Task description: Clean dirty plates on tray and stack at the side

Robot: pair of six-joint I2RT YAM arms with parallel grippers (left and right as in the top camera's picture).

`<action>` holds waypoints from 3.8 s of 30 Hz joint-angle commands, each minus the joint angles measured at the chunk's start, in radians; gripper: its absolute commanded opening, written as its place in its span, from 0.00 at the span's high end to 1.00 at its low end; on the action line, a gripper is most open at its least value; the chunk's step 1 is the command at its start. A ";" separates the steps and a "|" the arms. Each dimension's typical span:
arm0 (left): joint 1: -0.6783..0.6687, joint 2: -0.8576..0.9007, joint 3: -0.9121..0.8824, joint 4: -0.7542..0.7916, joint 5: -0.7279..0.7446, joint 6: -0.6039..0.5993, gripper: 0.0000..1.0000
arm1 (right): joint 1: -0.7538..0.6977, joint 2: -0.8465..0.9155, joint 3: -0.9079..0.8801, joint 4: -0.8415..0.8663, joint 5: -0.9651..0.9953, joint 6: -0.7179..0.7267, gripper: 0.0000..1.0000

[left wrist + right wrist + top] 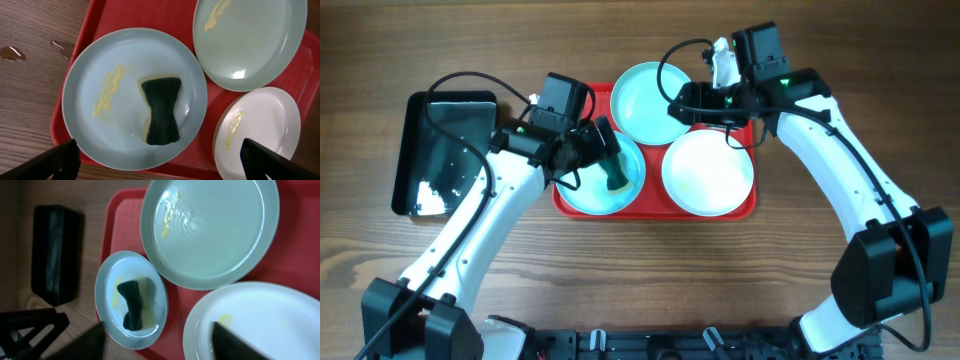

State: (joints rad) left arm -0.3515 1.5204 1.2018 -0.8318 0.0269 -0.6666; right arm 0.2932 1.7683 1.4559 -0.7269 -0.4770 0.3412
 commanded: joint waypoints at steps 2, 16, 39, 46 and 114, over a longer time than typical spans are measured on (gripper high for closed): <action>0.002 0.005 0.000 -0.015 -0.071 0.003 0.00 | 0.041 0.062 0.023 0.011 0.006 -0.036 0.62; 0.002 0.008 -0.007 -0.061 -0.111 0.004 0.00 | 0.172 0.301 0.023 0.010 0.029 -0.239 0.64; 0.000 0.042 -0.007 -0.087 -0.101 0.004 0.00 | 0.172 0.391 0.023 0.151 0.006 -0.245 0.82; 0.000 0.104 -0.007 -0.104 -0.054 0.005 0.00 | 0.172 0.393 0.023 0.150 0.006 -0.235 0.87; -0.079 0.350 -0.007 0.148 0.141 0.030 0.31 | 0.175 0.335 0.024 0.081 0.137 -0.076 0.95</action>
State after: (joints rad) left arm -0.4145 1.8286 1.2015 -0.6960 0.1558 -0.6445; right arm 0.4664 2.1342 1.4693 -0.6395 -0.3759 0.2371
